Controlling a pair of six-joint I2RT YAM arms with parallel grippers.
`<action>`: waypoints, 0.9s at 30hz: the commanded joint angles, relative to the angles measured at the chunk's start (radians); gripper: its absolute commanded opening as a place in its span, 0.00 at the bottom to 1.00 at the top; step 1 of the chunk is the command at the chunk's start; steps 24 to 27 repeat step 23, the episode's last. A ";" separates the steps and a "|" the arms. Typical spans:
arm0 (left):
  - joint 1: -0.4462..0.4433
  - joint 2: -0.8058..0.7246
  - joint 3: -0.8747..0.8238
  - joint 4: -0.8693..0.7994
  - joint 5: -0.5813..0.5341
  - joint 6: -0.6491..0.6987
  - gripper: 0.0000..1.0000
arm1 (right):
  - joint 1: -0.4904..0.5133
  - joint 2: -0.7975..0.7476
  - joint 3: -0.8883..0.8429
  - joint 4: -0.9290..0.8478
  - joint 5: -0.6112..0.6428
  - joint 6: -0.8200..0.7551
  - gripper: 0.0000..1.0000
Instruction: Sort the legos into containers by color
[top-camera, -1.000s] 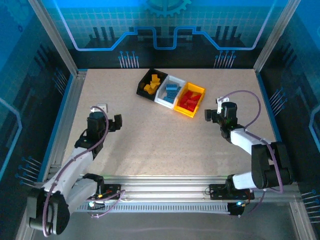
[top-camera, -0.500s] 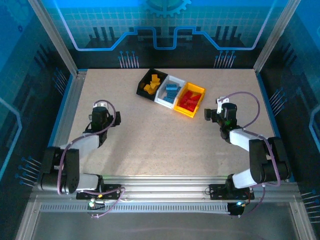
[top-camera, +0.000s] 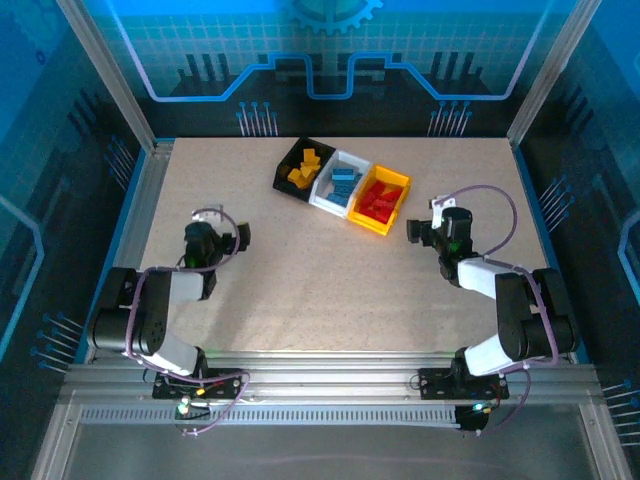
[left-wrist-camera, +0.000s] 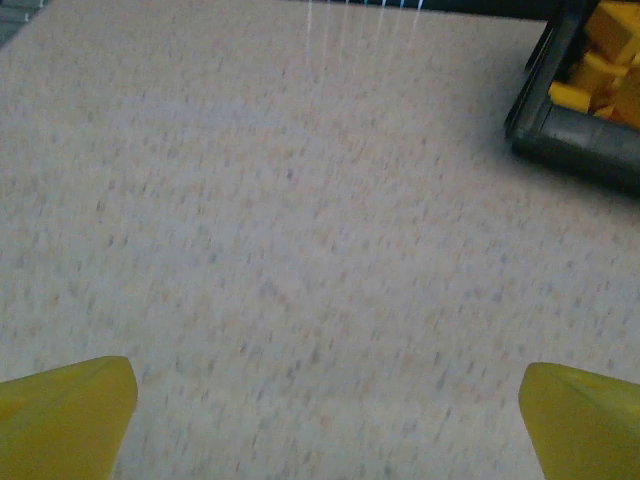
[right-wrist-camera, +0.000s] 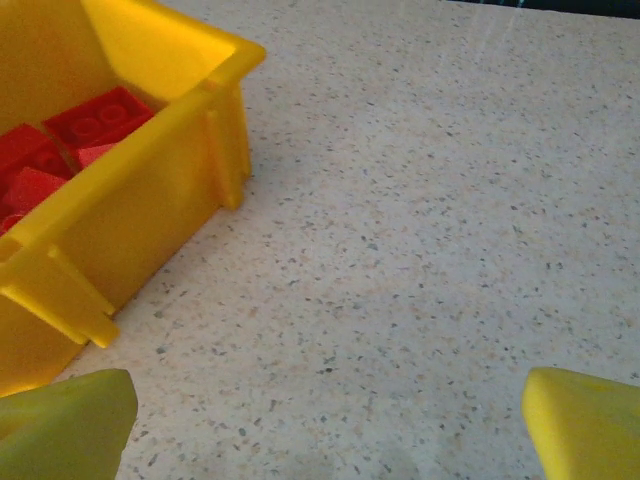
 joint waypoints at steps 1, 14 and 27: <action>0.026 0.015 -0.035 0.194 0.002 -0.033 0.99 | 0.000 -0.042 -0.055 0.112 -0.060 -0.050 1.00; 0.018 0.019 0.013 0.108 0.120 0.024 0.99 | -0.034 0.021 -0.111 0.253 -0.124 -0.031 1.00; 0.016 0.019 0.013 0.106 0.121 0.026 0.99 | -0.034 0.020 -0.112 0.253 -0.123 -0.031 1.00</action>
